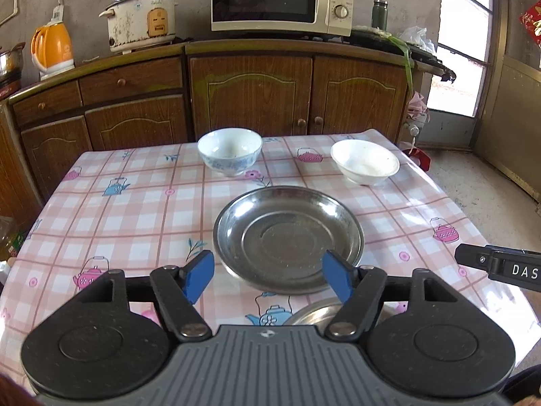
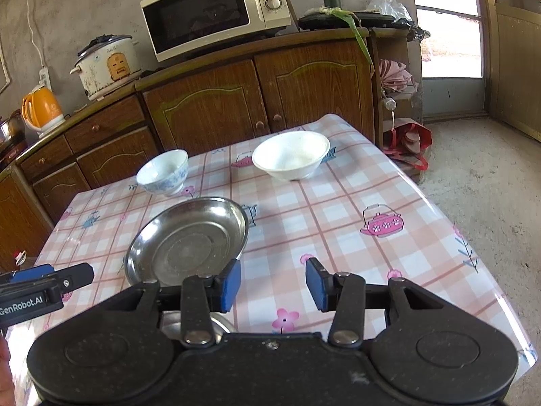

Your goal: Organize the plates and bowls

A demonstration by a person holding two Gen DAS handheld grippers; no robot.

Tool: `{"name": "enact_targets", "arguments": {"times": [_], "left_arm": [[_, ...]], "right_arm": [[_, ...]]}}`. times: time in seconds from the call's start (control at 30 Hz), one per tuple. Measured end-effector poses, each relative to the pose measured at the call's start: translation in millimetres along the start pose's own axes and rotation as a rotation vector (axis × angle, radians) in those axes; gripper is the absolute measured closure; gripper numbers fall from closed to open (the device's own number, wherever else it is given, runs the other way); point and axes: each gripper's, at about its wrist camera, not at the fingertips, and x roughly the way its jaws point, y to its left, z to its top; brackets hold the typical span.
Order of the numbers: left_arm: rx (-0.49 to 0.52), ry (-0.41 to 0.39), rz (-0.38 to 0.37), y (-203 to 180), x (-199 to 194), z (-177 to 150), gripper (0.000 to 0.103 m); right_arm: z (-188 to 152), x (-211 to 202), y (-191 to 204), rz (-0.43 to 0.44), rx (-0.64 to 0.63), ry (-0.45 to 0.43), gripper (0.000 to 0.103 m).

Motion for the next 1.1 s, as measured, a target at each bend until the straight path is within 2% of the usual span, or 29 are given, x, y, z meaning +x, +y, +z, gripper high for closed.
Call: {"name": "enact_targets", "arguments": {"times": [0.3,0.6,1.1], "left_arm": [[0.037,-0.022,-0.022,-17,14,24,0.029],[0.069,-0.029,-0.026,-27,35,46,0.026],[0.096,-0.015,-0.048,-35,91,83,0.022]], "right_arm": [[33,6,-4,-0.001,-0.012,-0.057,0.039],[64,22,-18,-0.020,0.003,-0.099,0.035],[110,88,-46,-0.046,0.087,-0.095,0.033]]}}
